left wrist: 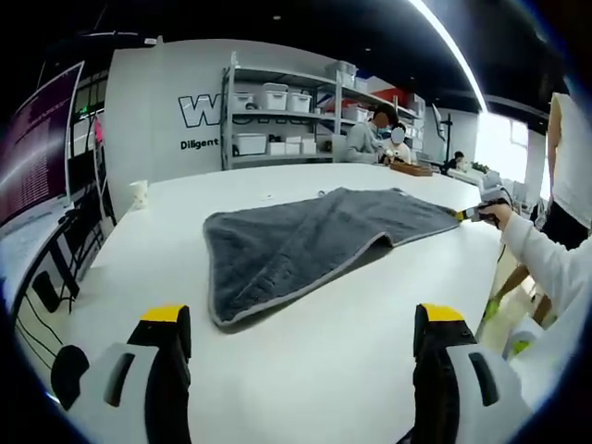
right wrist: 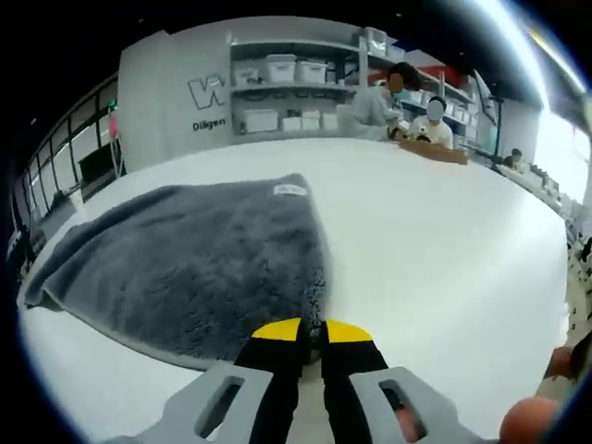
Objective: Open the folded towel by lifting each exposed corner and separating the folded layers until the towel lies flat within the target outline without major curled edges
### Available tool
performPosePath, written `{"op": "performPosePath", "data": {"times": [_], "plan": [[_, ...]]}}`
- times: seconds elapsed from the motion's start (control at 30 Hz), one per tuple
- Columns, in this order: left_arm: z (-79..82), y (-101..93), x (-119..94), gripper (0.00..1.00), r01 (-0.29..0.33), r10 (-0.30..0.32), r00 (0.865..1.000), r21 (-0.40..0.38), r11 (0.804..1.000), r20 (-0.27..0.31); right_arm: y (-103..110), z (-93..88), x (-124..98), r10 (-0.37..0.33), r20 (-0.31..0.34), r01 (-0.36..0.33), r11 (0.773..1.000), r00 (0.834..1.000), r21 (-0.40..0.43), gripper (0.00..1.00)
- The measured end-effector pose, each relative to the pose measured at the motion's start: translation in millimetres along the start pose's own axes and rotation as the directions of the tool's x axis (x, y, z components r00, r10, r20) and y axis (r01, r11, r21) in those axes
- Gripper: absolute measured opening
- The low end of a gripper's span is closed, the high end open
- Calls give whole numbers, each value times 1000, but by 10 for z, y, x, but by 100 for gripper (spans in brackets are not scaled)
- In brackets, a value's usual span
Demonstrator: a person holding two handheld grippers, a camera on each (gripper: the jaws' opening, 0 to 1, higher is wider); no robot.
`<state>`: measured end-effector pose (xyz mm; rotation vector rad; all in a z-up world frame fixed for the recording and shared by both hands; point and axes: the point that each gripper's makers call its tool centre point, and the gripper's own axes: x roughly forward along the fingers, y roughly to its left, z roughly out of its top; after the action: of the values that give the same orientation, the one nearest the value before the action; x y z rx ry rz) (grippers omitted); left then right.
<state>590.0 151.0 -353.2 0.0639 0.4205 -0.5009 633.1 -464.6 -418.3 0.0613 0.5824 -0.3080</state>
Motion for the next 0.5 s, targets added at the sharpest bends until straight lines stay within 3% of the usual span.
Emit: {"op": "performPosePath", "data": {"times": [0.5], "plan": [[6, 18, 5, 100, -3, 3, 1000, -1, 1000, -2, -309, -33, -37, -66, -13, 65, 997, 998, -49, 2]]}}
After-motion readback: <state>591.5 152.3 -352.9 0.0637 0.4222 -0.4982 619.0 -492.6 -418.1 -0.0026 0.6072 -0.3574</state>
